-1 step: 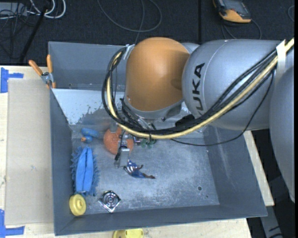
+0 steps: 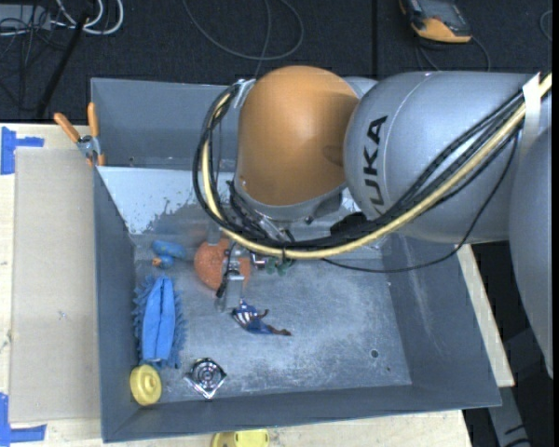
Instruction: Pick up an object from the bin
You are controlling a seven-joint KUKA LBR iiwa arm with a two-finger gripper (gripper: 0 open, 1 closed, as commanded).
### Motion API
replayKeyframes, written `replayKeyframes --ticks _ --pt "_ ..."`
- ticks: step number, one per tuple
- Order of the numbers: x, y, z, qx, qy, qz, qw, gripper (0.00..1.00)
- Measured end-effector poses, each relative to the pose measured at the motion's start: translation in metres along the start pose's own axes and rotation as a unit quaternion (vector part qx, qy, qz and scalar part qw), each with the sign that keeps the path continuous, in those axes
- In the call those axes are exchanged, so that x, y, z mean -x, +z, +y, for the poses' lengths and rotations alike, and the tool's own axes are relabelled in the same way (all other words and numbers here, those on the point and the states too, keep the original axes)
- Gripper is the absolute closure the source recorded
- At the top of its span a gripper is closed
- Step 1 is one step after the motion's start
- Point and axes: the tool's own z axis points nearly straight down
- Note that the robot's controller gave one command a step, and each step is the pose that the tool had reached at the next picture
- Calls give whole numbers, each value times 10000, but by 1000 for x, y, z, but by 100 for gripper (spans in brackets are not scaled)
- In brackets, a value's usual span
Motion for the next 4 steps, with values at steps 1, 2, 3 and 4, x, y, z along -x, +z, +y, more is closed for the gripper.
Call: replayKeyframes --ticks 1,2,3,4 --pt "9 34 -24 4 -72 -11 10000 0" --pt "36 53 -36 2 78 -12 10000 0" --pt "33 91 -35 5 438 -22 9990 0" --pt "42 110 -55 -2 512 10 9987 0"
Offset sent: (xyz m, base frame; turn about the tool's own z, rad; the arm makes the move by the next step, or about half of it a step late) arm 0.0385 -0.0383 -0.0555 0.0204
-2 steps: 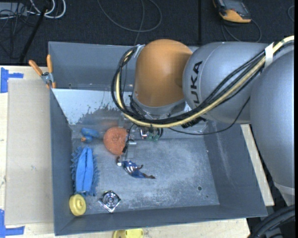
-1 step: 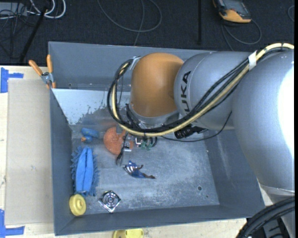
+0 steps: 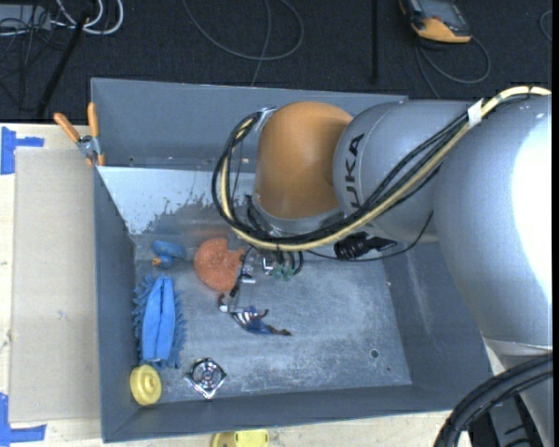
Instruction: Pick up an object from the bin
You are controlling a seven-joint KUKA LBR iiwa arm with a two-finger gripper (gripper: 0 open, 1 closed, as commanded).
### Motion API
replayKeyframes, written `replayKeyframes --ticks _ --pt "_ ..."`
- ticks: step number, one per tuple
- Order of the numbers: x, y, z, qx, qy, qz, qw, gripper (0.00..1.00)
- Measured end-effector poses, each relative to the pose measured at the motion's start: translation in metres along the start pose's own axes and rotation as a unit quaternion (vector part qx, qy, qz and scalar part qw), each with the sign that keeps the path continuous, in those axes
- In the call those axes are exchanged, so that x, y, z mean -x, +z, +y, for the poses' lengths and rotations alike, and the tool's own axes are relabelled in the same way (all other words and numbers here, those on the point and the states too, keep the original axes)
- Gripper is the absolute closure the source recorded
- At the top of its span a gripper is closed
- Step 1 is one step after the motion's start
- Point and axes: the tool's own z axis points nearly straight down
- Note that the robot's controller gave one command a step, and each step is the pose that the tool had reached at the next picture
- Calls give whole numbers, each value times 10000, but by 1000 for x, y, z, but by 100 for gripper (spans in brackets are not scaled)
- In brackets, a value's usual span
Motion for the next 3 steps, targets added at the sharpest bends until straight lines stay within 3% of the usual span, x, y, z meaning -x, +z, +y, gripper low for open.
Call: replayKeyframes --ticks 1,2,3 --pt "14 5 -9 7 348 -23 9994 0" --pt "4 33 -18 1 90 -18 10000 0" --pt "14 45 -19 -2 547 101 9985 100"
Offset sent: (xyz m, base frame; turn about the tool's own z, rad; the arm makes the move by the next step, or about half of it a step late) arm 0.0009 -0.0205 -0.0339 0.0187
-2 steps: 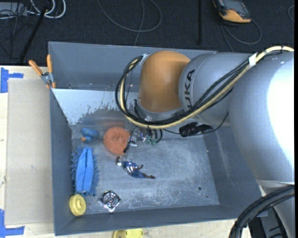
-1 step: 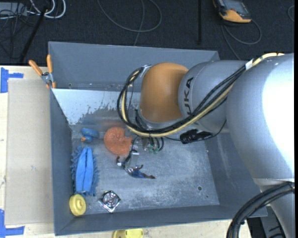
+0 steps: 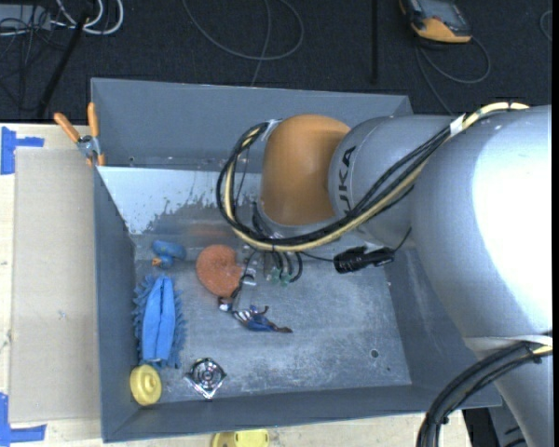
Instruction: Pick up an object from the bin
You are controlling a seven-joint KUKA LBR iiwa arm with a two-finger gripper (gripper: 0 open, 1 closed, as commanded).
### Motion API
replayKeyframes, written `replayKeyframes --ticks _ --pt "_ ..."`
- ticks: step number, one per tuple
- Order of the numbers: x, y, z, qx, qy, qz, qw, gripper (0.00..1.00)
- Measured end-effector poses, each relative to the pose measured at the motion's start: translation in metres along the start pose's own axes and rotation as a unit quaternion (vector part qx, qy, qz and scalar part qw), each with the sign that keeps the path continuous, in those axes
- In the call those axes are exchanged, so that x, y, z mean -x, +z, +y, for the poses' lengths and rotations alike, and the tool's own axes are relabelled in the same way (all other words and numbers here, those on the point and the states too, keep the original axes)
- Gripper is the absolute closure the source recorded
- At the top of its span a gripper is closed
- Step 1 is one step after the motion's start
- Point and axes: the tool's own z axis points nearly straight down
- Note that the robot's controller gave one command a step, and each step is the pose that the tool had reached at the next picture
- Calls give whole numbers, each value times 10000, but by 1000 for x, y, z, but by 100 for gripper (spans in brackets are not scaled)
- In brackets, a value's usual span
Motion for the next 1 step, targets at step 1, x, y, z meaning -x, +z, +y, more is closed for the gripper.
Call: replayKeyframes --ticks 1 --pt "0 0 0 1 2 0 10000 100"
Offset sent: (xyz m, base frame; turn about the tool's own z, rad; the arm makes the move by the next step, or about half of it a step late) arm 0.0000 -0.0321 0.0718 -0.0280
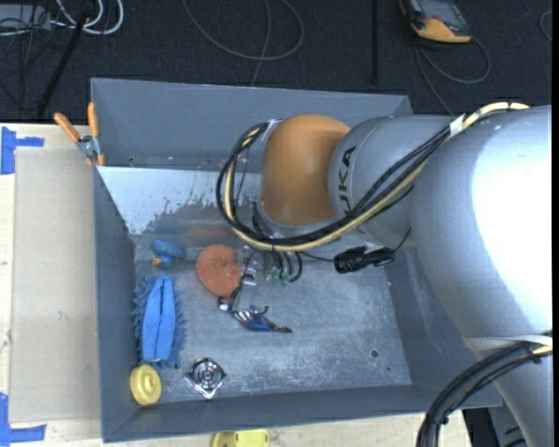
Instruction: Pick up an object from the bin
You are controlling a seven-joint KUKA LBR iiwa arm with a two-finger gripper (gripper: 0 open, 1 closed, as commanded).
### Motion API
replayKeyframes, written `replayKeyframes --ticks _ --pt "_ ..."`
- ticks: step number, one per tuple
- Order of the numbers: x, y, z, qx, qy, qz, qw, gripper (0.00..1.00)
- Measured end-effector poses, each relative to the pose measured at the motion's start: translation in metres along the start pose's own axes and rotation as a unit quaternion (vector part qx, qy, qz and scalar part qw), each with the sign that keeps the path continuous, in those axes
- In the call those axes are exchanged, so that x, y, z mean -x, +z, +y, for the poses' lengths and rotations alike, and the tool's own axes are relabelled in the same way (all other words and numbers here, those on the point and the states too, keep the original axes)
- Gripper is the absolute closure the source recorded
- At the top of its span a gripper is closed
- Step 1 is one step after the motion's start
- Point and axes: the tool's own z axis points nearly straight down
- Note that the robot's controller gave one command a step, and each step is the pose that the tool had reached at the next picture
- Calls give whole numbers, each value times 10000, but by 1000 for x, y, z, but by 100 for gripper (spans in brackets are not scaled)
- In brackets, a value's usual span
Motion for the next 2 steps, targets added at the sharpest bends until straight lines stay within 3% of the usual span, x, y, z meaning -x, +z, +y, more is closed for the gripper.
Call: replayKeyframes --ticks 1,2 --pt "3 -57 -25 9 -136 -98 9999 100" --pt "-13 -127 7 20 154 -133 9998 100"
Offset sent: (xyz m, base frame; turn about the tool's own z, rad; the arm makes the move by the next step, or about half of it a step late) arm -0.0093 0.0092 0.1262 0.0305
